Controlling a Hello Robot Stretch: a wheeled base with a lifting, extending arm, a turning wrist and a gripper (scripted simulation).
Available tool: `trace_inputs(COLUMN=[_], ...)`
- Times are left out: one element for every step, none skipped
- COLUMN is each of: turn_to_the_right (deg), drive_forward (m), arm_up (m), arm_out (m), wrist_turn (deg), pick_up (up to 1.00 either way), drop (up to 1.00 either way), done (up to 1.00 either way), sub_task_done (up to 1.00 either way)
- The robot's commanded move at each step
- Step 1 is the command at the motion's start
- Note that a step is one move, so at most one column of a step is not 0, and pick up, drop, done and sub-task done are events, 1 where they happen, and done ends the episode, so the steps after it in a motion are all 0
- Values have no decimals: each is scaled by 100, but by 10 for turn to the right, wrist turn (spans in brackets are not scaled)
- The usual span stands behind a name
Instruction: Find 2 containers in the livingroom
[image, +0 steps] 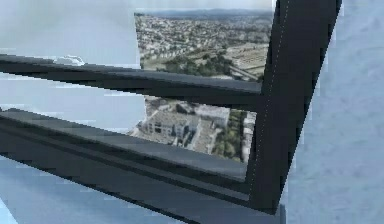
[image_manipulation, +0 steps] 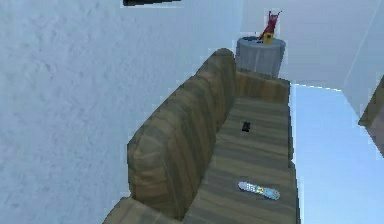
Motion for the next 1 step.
trace_inputs(turn_to_the_right=[-450], drive_forward=[0], arm_up=[0], arm_out=[0], wrist_turn=[0], pick_up=[0], drop=[0], done=[0], sub_task_done=[0])
